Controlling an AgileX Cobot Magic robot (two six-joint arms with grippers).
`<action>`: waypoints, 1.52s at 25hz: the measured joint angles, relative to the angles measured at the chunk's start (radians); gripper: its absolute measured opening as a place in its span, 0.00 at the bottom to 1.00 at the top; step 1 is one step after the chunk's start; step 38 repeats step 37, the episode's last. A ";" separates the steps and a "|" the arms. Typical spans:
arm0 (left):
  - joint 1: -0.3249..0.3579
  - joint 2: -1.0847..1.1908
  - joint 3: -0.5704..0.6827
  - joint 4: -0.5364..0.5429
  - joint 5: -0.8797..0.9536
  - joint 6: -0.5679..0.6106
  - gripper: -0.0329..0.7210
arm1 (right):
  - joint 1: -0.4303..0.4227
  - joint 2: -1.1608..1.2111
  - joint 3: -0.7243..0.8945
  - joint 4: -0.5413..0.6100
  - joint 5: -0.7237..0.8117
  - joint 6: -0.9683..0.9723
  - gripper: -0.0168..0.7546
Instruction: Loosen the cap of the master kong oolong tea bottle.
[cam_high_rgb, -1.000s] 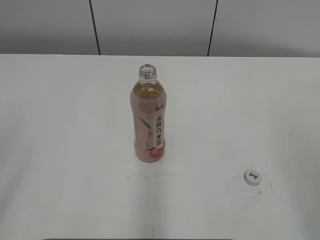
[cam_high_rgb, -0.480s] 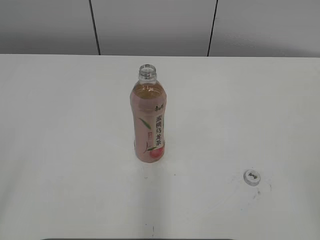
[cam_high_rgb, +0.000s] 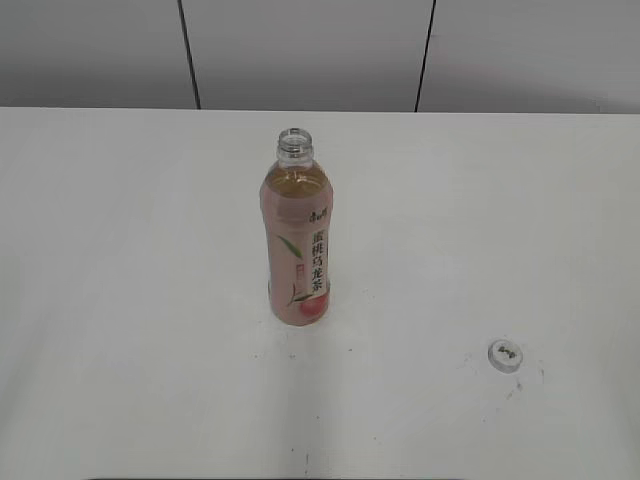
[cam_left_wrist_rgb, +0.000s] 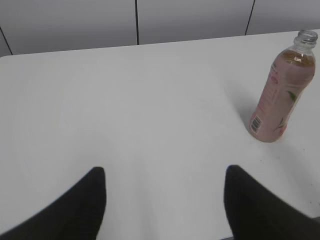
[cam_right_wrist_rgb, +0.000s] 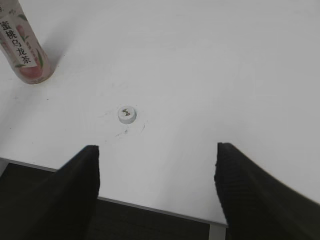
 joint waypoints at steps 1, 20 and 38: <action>0.000 0.000 0.000 0.000 0.000 0.000 0.64 | 0.000 0.000 0.000 0.000 0.000 0.000 0.72; 0.051 0.000 0.000 -0.006 0.000 0.000 0.57 | -0.136 0.000 0.000 0.000 -0.008 -0.001 0.72; 0.091 0.000 0.000 -0.006 -0.001 0.001 0.47 | -0.206 0.000 0.000 0.000 -0.009 -0.001 0.72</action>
